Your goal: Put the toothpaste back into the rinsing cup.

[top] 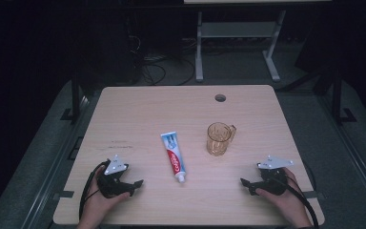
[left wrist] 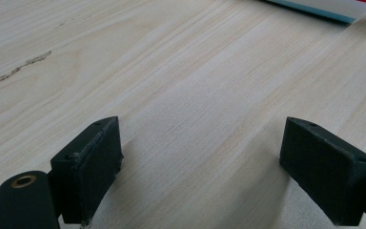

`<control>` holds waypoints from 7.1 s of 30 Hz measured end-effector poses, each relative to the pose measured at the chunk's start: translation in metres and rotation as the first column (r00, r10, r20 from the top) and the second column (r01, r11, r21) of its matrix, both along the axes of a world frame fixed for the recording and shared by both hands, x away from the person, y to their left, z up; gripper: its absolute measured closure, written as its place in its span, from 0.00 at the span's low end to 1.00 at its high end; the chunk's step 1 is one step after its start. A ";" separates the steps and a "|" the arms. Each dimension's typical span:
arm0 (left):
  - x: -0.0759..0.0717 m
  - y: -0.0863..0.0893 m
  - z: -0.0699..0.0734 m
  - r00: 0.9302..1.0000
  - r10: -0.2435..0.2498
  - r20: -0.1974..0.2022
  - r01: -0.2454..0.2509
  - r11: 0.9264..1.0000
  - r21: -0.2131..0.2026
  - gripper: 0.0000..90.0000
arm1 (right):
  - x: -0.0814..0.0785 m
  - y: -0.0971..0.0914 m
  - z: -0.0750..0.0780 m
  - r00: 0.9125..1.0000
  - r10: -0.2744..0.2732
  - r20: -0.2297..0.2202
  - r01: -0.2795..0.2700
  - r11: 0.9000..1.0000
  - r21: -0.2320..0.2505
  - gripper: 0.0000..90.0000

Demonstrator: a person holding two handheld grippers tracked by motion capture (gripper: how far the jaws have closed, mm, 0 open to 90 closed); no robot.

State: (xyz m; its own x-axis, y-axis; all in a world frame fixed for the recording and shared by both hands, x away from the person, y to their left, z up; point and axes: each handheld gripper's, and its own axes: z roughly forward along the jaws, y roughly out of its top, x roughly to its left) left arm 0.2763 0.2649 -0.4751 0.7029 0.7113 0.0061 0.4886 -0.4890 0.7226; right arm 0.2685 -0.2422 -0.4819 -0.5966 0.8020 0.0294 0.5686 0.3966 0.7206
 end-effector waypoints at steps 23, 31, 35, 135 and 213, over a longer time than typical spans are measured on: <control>0.000 0.000 0.000 1.000 0.001 0.000 -0.001 1.000 0.000 0.15 | -0.005 -0.003 0.017 0.999 -0.040 -0.037 0.042 0.996 0.074 0.87; 0.000 0.000 0.000 1.000 0.000 0.000 0.000 1.000 0.000 0.15 | -0.002 0.014 0.027 0.998 0.000 -0.057 0.005 0.996 0.086 1.00; 0.000 0.000 0.000 1.000 0.000 0.001 0.000 1.000 0.000 0.15 | -0.002 0.023 0.030 0.998 0.018 -0.058 -0.013 0.996 0.085 1.00; 0.000 0.000 0.000 1.000 0.002 0.001 -0.002 1.000 -0.004 0.15 | 0.021 0.183 0.023 0.934 0.353 -0.062 -0.342 0.929 0.141 0.99; -0.001 0.000 0.000 1.000 -0.008 0.001 0.008 1.000 0.000 0.15 | 0.140 0.278 0.023 0.973 0.175 -0.152 -0.191 0.977 -0.099 0.41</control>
